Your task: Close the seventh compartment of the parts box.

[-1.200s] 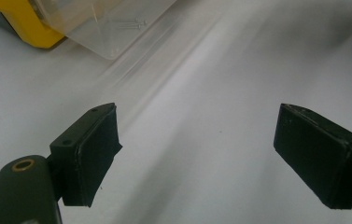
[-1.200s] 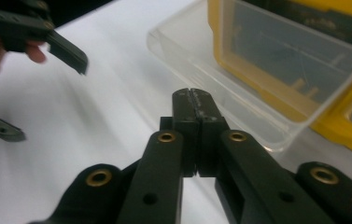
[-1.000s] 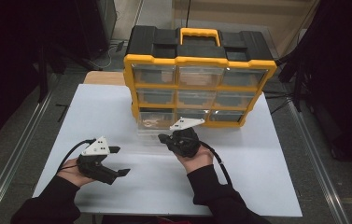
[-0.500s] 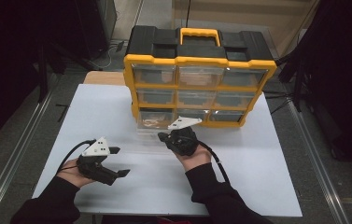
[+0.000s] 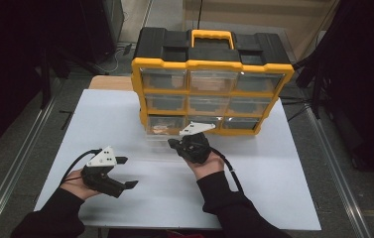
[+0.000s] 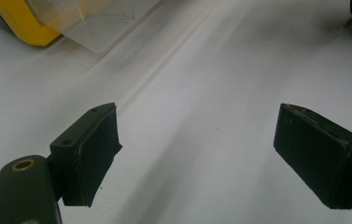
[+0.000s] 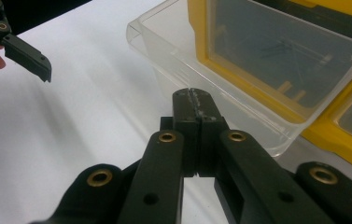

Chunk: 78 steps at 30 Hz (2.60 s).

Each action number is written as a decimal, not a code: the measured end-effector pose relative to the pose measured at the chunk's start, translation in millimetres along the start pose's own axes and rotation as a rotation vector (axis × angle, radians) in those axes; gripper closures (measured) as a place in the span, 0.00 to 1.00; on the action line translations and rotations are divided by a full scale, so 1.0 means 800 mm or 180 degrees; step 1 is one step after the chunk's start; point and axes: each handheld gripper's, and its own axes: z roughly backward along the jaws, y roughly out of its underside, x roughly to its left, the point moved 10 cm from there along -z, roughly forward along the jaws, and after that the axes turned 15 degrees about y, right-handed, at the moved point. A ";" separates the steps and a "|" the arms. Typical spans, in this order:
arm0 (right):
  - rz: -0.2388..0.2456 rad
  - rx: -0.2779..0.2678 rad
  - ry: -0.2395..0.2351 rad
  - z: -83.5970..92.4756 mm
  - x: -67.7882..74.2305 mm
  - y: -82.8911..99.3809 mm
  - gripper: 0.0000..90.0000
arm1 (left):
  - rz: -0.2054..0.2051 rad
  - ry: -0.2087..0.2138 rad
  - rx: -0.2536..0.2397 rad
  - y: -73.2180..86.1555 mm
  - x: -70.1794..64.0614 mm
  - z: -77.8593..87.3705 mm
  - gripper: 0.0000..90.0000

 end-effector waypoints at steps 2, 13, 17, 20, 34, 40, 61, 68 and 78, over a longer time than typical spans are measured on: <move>0.0005 -0.0008 0.0007 -0.001 -0.001 0.000 1.00 | 0.0002 0.0006 0.0000 0.000 -0.001 -0.001 0.16; 0.0020 -0.0023 0.0021 -0.009 -0.007 -0.006 1.00 | -0.0108 0.0116 -0.0003 -0.008 -0.017 -0.008 0.16; -0.0005 -0.0011 0.0018 -0.011 -0.008 -0.007 1.00 | -0.0072 0.0084 -0.0035 -0.007 -0.013 -0.005 0.16; -0.0006 -0.0002 0.0036 -0.012 -0.010 -0.008 1.00 | -0.0057 0.0066 -0.0036 -0.006 -0.010 -0.003 0.16; -0.0072 -0.0012 0.0095 -0.022 -0.019 -0.018 1.00 | -0.0011 0.0018 -0.0019 -0.002 -0.003 -0.001 0.16; -0.0112 -0.0027 0.0125 -0.027 -0.025 -0.023 1.00 | -0.0003 0.0010 -0.0007 -0.001 -0.002 0.000 0.16; -0.0147 -0.0063 0.0277 -0.040 -0.036 -0.036 1.00 | 0.0007 0.0013 -0.0014 0.000 -0.001 -0.001 0.16; -0.0227 -0.0080 0.0287 -0.045 -0.039 -0.040 1.00 | 0.0005 0.0013 -0.0021 0.000 -0.002 -0.001 0.16; -0.0232 -0.0078 0.0341 -0.050 -0.043 -0.044 1.00 | 0.0008 0.0019 -0.0018 0.000 -0.001 0.000 0.16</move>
